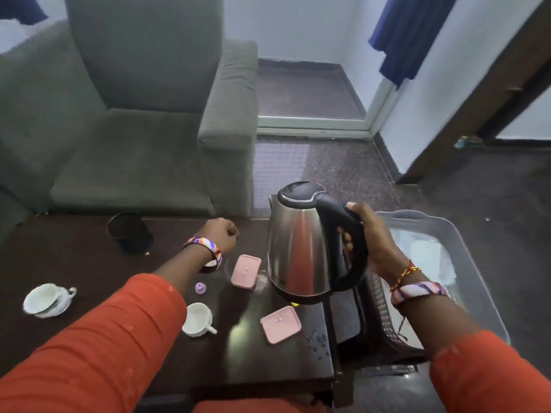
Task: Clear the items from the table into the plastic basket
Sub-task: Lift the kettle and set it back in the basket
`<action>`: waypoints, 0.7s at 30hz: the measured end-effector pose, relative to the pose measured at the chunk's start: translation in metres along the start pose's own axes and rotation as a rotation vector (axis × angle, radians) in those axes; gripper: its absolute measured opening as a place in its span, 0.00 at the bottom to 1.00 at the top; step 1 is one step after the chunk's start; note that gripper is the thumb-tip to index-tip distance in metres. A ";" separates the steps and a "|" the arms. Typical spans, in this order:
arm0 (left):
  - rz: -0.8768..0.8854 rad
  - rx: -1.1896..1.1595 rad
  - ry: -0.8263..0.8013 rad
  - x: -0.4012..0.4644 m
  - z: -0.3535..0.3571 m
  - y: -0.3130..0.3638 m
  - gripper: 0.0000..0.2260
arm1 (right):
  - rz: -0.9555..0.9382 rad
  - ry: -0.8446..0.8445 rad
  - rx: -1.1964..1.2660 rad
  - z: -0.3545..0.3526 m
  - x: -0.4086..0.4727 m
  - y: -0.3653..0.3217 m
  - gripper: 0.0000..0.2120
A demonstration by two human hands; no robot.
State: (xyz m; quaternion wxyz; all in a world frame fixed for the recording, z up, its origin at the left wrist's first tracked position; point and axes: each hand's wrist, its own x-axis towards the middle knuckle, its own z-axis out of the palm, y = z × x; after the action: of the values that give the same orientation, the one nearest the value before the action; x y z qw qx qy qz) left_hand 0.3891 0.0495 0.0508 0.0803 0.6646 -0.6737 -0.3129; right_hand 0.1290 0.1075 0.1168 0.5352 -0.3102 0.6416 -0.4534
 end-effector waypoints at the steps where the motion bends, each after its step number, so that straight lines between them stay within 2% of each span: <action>1: 0.026 0.007 -0.012 0.002 0.005 0.012 0.11 | -0.015 0.012 0.023 -0.013 -0.005 -0.002 0.15; 8: 0.245 0.066 -0.095 0.005 0.052 0.128 0.11 | -0.188 0.131 0.117 -0.127 -0.042 -0.016 0.12; 14: 0.362 0.086 -0.159 -0.002 0.096 0.207 0.12 | -0.170 0.288 0.129 -0.210 -0.063 -0.007 0.14; 21: 0.411 0.140 -0.220 -0.001 0.138 0.251 0.11 | -0.133 0.368 0.178 -0.268 -0.055 0.027 0.12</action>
State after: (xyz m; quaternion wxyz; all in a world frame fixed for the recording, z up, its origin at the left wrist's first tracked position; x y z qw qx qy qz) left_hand 0.1048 0.0744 0.0741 0.0220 0.4795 -0.8195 -0.3131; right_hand -0.1153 0.2341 0.1186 0.4032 -0.2154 0.6641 -0.5916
